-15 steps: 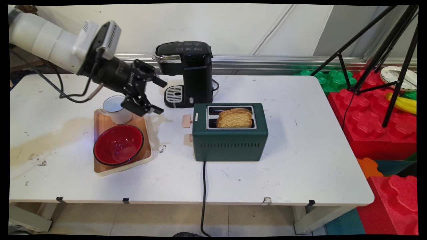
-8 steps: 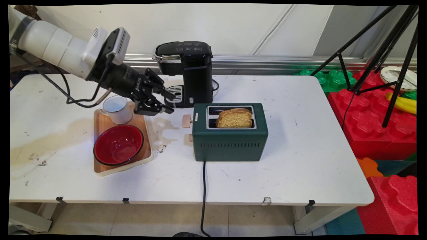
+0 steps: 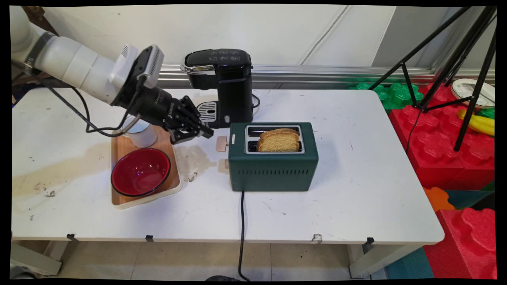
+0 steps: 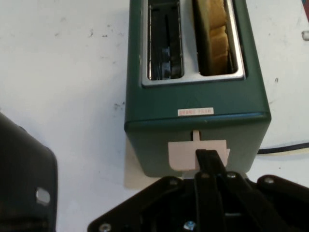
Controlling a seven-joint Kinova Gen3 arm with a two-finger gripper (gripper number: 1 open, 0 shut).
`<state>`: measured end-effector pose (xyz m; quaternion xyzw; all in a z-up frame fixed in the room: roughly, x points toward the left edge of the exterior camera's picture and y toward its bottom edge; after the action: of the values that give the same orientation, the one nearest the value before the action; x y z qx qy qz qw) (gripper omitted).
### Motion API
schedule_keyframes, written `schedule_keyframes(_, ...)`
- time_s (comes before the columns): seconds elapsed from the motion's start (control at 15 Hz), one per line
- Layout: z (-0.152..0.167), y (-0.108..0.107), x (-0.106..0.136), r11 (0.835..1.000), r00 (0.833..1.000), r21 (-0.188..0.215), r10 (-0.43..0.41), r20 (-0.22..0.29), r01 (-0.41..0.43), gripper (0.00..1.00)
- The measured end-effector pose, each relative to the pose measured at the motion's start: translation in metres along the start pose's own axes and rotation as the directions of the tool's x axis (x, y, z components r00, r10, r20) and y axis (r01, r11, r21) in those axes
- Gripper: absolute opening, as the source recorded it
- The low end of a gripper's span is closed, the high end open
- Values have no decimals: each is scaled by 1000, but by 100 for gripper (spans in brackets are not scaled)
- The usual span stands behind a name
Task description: Press the toaster switch
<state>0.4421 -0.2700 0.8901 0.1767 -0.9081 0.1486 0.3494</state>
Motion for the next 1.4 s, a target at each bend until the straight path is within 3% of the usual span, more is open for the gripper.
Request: schedule_keyframes(1.4, 45, -4, -10, 1000, 1000, -24, -18, 25, 19, 0)
